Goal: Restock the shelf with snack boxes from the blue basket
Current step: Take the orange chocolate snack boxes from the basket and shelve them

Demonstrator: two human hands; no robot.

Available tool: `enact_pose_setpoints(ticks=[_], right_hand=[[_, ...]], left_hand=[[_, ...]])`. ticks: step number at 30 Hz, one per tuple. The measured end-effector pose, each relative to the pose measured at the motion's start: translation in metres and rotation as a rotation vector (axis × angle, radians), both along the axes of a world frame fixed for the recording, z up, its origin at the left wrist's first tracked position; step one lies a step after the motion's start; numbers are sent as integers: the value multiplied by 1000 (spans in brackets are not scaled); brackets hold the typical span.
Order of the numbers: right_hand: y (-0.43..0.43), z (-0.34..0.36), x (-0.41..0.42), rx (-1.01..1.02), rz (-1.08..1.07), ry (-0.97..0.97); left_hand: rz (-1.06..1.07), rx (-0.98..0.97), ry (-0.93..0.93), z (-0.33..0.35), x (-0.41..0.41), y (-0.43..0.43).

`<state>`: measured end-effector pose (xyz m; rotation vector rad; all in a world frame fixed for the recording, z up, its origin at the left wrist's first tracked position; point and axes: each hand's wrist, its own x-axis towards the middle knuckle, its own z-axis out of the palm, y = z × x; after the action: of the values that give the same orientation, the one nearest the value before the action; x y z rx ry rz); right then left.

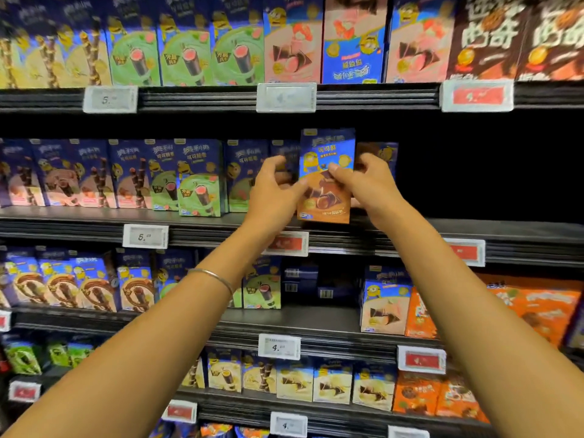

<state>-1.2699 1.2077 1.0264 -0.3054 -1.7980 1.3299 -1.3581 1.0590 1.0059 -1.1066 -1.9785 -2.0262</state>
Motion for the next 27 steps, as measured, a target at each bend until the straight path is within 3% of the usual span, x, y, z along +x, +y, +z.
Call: enact_pose_setpoints(ticks=[5, 10, 16, 19, 27], right_hand=[[44, -15, -9, -8, -187, -49], [60, -16, -14, 160, -383, -116], [61, -16, -20, 404, -501, -204], [58, -16, -24, 473, -597, -301], [47, -16, -43, 451, -662, -423]], left_hand=[[323, -313, 457, 2, -16, 14], [579, -556, 703, 26, -31, 22], [527, -664, 879, 36, -41, 26], [520, -712, 883, 36, -43, 29], [566, -713, 910, 37, -43, 31]])
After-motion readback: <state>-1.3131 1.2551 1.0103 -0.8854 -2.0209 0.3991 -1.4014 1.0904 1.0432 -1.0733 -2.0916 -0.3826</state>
